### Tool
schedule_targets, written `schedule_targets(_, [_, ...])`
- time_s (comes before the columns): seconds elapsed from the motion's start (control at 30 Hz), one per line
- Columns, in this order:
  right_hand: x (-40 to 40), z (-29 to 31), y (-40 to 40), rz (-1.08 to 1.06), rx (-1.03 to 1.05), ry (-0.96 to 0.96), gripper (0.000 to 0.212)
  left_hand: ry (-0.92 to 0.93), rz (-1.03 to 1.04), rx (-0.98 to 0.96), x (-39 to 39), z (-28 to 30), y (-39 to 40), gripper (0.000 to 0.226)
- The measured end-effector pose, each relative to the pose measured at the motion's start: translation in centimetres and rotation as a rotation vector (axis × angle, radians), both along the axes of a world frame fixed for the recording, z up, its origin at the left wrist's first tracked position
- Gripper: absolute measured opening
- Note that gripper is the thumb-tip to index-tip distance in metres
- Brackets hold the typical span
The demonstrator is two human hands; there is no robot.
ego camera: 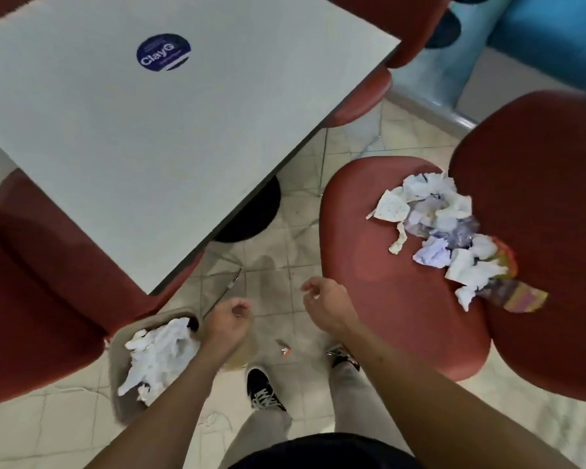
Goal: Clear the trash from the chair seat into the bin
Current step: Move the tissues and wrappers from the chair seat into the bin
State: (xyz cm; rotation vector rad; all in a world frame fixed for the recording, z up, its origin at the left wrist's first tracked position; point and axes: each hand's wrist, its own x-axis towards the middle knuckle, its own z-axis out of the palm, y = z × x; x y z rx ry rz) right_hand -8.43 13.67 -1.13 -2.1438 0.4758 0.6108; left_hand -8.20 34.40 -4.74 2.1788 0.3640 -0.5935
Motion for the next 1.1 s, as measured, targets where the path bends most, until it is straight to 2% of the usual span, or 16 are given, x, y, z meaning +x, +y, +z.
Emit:
schedule_targets(0.17, [0.3,-0.9,-9.3,-0.184,0.006,0.01,0.029,0.004,-0.183,-0.042,2.8,0.8,-9.4,0.014])
schedule_targets(0.5, [0.9,-6.5,-25.7,-0.466,-0.054,0.053,0.041,0.044,-0.423,-0.062,8.5,-2.7,-28.0,0.02])
schedule_targets(0.67, [2.3,-11.0,-30.7,-0.4,-0.119,0.027,0.047,0.019,-0.588,0.054,11.6,-7.2,-35.0,0.026])
schedule_targets(0.8, [3.5,-14.6,-33.2,-0.28,-0.216,0.029,0.064,0.044,-0.795,0.179,13.4,-11.4,-38.8,0.031])
schedule_targets(0.9, [4.3,-17.4,-34.3,-0.229,-0.183,0.075,0.071,0.041,-0.862,0.223,14.2,-13.9,-40.8,0.031])
schedule_targets(1.0, [4.7,-19.5,-34.2,-0.238,-0.175,0.072,0.062,0.047,-0.919,0.244,14.2,-15.5,-41.8,0.035])
schedule_targets(1.1, [4.6,-20.3,-34.0,-0.22,-0.219,0.041,0.04,0.027,-0.963,0.309,14.0,-16.7,-42.0,0.046])
